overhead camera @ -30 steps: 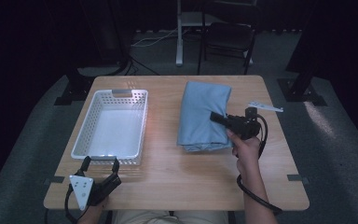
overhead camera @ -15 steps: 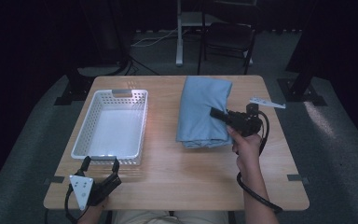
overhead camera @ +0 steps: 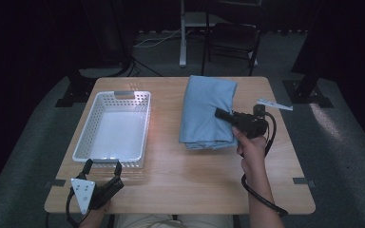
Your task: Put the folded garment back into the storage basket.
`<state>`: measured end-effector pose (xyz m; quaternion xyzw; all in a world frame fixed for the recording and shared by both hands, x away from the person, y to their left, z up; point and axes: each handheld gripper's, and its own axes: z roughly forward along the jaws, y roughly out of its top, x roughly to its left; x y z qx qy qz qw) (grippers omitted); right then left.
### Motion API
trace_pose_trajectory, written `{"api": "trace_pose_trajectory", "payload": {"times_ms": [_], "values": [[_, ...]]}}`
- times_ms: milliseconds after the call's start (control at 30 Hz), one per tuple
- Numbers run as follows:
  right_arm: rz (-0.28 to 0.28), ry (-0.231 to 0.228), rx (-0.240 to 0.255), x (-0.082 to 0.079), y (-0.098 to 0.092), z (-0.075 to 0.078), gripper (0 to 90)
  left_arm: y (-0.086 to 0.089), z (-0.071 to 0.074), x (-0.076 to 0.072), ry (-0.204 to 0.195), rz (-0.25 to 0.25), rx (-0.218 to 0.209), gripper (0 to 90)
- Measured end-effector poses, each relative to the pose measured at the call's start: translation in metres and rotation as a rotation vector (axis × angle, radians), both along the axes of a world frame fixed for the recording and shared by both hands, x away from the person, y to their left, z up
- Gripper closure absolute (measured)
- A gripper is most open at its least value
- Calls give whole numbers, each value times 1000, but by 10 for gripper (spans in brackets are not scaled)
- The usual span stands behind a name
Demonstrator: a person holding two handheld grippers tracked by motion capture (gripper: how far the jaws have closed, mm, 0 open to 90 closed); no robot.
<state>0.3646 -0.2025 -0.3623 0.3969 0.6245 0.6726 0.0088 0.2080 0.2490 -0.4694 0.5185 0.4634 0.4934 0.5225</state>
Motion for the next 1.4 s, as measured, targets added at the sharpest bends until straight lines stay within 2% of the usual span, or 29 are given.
{"api": "trace_pose_trajectory", "payload": {"times_ms": [433, 700, 800, 1233, 1400], "values": [[14, -17, -16, 1, 19, 4, 657, 0, 0, 0, 0, -4, 0, 107], [29, -20, 0, 3, 29, 5, 656, 0, 0, 0, -3, 0, -1, 107], [29, -25, 22, 4, 32, 5, 657, 0, 0, 0, -3, 0, -1, 107], [48, -39, 18, 5, 50, 17, 655, 0, 0, 0, -5, 4, 0, 107], [48, -40, 24, 9, 60, 16, 656, 0, 0, 0, -7, 4, -3, 107]]}}
